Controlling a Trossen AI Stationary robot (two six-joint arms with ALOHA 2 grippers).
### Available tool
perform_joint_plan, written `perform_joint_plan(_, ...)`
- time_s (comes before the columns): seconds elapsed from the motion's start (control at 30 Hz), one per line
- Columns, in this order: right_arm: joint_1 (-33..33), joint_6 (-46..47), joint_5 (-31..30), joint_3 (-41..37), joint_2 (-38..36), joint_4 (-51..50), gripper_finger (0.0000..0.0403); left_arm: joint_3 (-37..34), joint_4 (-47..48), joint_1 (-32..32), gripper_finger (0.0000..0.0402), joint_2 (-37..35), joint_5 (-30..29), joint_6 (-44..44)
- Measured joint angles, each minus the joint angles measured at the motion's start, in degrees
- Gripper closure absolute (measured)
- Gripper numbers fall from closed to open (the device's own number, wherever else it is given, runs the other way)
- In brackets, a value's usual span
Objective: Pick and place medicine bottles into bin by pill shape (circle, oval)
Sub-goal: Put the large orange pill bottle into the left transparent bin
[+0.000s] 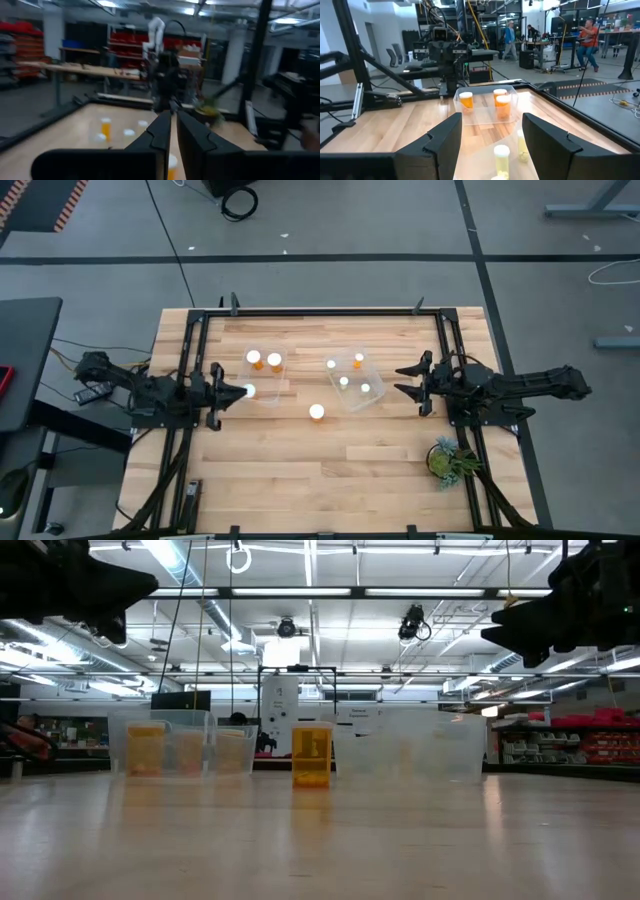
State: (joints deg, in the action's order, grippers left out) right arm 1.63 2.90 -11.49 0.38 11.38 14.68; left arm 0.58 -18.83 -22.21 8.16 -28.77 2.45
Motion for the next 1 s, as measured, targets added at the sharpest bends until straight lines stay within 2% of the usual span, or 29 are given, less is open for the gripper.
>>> perform_joint_plan(0.13, 0.0, -0.77, -0.02, 0.02, 0.24, -0.35, 0.0187, 0.0, -5.93, 3.61, 0.0375, 6.32, 0.04, -0.56)
perform_joint_plan(0.33, 0.0, -0.94, -0.02, 0.02, 0.26, -1.21, 0.0187, 0.27, -7.37, 7.8, 0.0377, 15.61, 0.08, 3.41)
perform_joint_plan(0.57, 0.0, -0.96, -0.03, 0.02, 0.26, -1.3, 0.0187, 5.31, -7.26, 9.31, 0.0365, 27.48, 1.0, 7.48)
perform_joint_plan(1.0, 0.0, -0.98, -0.04, 0.04, 0.26, -1.29, 0.0187, 20.73, 4.91, 9.31, 0.034, 44.75, 1.33, 9.44)
